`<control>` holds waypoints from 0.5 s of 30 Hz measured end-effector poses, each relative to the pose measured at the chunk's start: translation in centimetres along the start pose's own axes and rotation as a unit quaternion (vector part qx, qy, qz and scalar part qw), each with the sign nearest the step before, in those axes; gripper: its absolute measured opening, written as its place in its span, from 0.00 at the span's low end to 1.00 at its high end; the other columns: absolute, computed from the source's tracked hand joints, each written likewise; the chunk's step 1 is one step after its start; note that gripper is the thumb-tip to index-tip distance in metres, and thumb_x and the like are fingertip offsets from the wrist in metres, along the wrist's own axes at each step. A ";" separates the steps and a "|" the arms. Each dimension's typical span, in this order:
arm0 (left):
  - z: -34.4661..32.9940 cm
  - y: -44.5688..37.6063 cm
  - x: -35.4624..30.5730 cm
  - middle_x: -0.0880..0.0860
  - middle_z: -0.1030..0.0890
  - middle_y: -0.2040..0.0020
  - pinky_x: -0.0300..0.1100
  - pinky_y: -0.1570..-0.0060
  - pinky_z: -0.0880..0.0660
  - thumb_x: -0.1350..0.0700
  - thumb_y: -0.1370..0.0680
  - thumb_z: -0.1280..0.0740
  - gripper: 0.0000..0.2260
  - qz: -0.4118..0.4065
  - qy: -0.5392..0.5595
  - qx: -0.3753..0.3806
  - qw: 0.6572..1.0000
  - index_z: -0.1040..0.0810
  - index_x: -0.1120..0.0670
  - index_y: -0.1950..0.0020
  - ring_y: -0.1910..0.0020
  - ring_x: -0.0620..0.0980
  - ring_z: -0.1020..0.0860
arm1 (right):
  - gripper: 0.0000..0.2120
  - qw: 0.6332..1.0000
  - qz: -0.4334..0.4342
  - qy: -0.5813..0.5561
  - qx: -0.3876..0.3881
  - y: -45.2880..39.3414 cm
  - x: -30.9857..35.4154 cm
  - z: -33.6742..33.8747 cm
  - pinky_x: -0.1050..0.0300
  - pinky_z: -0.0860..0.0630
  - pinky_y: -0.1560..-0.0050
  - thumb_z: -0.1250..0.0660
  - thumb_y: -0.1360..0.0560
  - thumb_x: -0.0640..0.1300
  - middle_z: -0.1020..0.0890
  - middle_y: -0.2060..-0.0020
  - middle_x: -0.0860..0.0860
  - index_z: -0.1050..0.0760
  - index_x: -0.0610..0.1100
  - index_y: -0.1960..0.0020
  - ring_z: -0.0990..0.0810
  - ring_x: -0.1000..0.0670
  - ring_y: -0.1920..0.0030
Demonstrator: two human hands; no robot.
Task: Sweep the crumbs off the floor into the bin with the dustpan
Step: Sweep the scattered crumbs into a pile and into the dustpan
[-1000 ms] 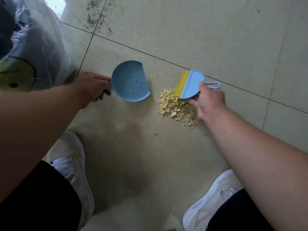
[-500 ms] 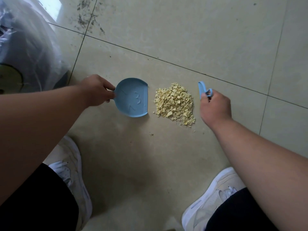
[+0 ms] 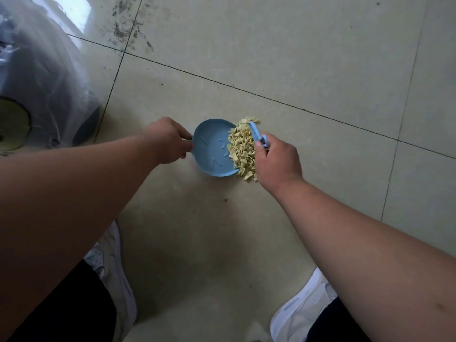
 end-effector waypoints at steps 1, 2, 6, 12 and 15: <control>-0.2 0.0 -0.2 0.51 0.12 0.64 0.37 0.68 0.29 0.53 0.23 0.23 0.08 -0.001 0.002 0.003 1.000 0.09 0.50 0.45 0.72 0.43 0.23 | 0.12 1.000 0.007 -0.001 0.005 0.1 0.4 -0.1 0.54 0.37 0.64 0.39 0.18 0.47 0.25 0.67 0.49 0.30 0.46 0.59 0.28 0.43 0.65; -0.3 0.1 -0.3 0.51 0.12 0.63 0.37 0.68 0.29 0.53 0.23 0.23 0.08 -0.001 0.003 0.006 1.000 0.09 0.49 0.45 0.71 0.44 0.23 | 0.12 1.000 0.013 -0.004 0.008 0.2 0.8 -0.3 0.54 0.37 0.63 0.39 0.18 0.47 0.25 0.67 0.49 0.31 0.47 0.59 0.28 0.43 0.65; -0.9 0.5 -0.7 0.53 0.12 0.60 0.36 0.70 0.30 0.54 0.22 0.24 0.10 0.001 0.021 0.006 1.000 0.10 0.50 0.42 0.70 0.44 0.23 | 0.11 0.999 0.031 -0.014 0.019 0.7 2.0 -1.1 0.55 0.37 0.63 0.39 0.17 0.47 0.26 0.67 0.50 0.32 0.48 0.59 0.27 0.44 0.64; -1.4 0.2 0.4 0.53 0.14 0.62 0.35 0.71 0.30 0.55 0.22 0.23 0.13 0.026 0.074 0.008 0.997 0.12 0.51 0.38 0.79 0.39 0.26 | 0.12 0.999 0.041 -0.029 0.019 1.0 2.7 -1.5 0.55 0.37 0.64 0.39 0.17 0.47 0.25 0.67 0.49 0.31 0.48 0.59 0.28 0.44 0.65; -1.1 0.2 0.9 0.53 0.15 0.63 0.35 0.72 0.30 0.54 0.21 0.23 0.11 0.007 0.080 0.017 0.997 0.11 0.50 0.39 0.81 0.38 0.29 | 0.12 0.998 0.039 -0.050 0.008 0.9 2.4 -1.1 0.52 0.32 0.64 0.38 0.18 0.47 0.21 0.67 0.48 0.27 0.46 0.59 0.24 0.43 0.65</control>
Point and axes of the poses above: each hand's wrist, its own y-axis away from the middle knuckle, its own z-axis out of the back of the hand, x = y × z, the point moved 3 cm from there along -y, towards the middle knuckle
